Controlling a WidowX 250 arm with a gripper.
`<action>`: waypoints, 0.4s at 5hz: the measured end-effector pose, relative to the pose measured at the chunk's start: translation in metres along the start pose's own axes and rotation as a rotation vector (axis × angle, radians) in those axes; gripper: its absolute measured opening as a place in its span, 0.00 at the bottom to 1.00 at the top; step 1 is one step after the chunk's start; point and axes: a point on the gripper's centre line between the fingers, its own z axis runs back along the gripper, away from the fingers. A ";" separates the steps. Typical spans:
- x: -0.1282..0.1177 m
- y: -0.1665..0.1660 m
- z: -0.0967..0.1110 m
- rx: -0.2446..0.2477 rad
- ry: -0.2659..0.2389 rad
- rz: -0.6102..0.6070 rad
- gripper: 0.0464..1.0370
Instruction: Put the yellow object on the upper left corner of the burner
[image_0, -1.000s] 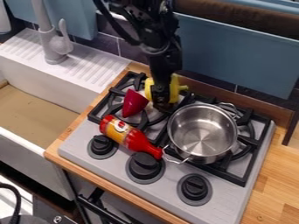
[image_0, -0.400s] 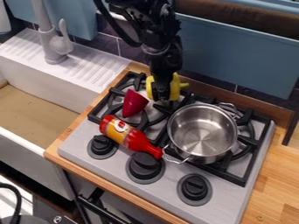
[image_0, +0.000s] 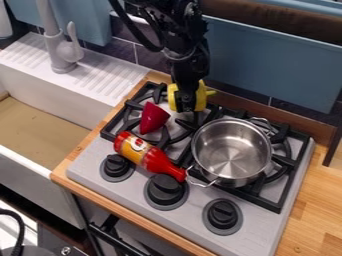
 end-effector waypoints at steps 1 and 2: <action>0.000 0.004 0.006 -0.033 0.005 0.032 0.74; 0.004 0.008 0.029 -0.028 -0.019 0.060 0.74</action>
